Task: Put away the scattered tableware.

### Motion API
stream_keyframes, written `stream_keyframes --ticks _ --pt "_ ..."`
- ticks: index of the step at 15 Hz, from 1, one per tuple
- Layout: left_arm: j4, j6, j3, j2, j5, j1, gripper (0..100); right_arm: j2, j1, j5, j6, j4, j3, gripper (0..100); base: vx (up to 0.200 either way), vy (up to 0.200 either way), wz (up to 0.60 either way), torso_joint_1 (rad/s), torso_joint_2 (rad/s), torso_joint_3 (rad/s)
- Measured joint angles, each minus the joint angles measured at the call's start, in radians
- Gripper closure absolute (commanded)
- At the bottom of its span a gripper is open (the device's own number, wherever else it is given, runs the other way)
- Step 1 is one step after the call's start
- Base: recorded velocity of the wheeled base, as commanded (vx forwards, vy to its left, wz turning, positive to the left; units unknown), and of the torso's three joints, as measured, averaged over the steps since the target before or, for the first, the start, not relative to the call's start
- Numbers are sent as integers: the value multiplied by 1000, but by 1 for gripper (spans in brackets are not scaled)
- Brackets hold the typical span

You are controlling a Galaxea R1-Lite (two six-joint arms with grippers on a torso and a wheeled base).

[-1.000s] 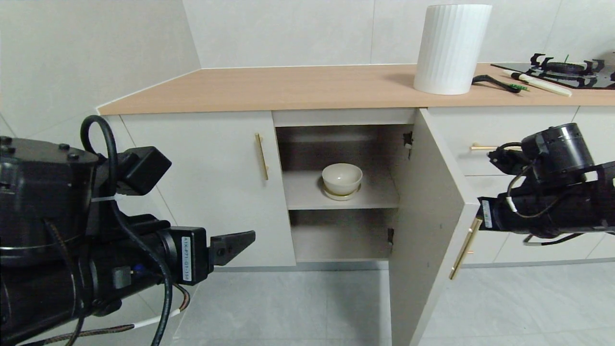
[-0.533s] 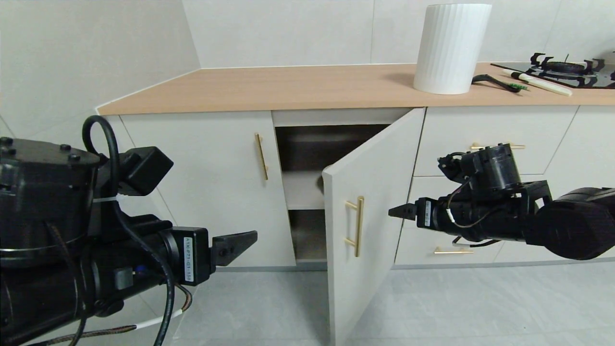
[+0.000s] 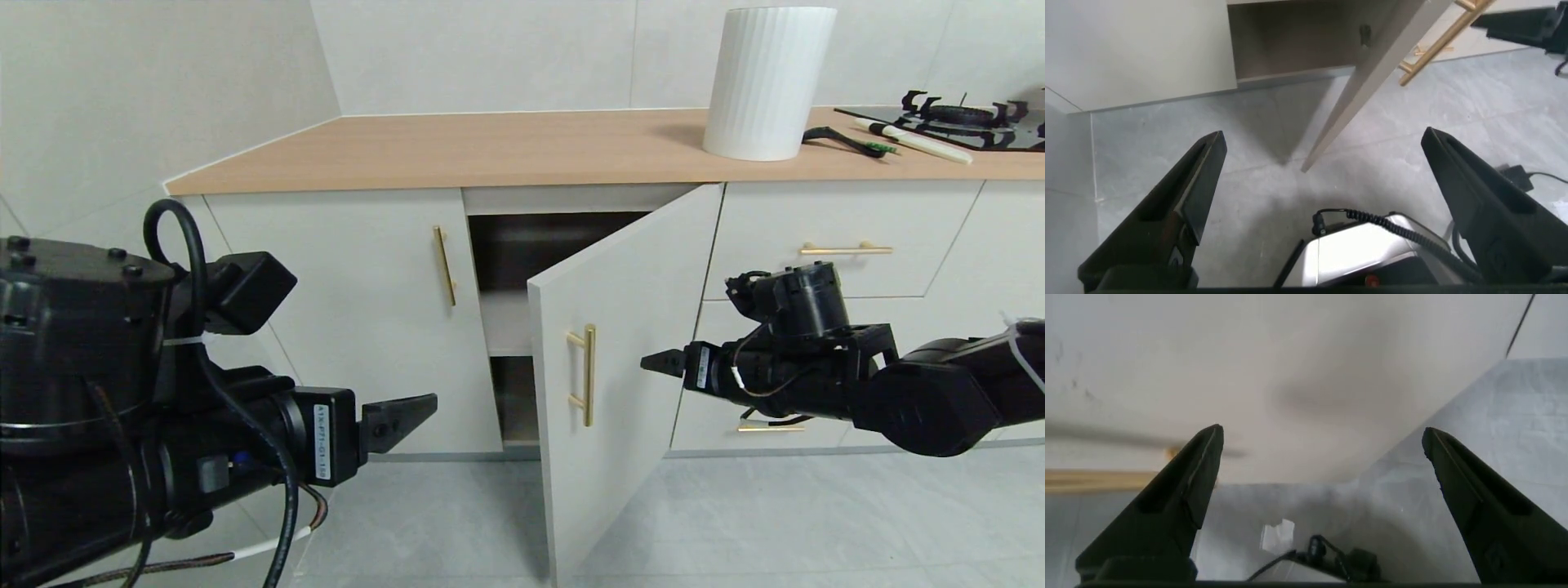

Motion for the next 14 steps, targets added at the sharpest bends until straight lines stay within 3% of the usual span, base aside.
stream_keyframes --ticks 4,9,14 --pt "1 16 9 -4 0 0 0 41 19 -51 21 -79 2 0 200 0 0 -6 5 5" --pt "0 15 10 -4 0 0 0 136 61 -174 65 -290 -3 0 200 0 0 2 5 1" --pt "-10 14 11 -4 2 2 0 216 67 -273 102 -384 -40 0 0 0 0 0 0 0"
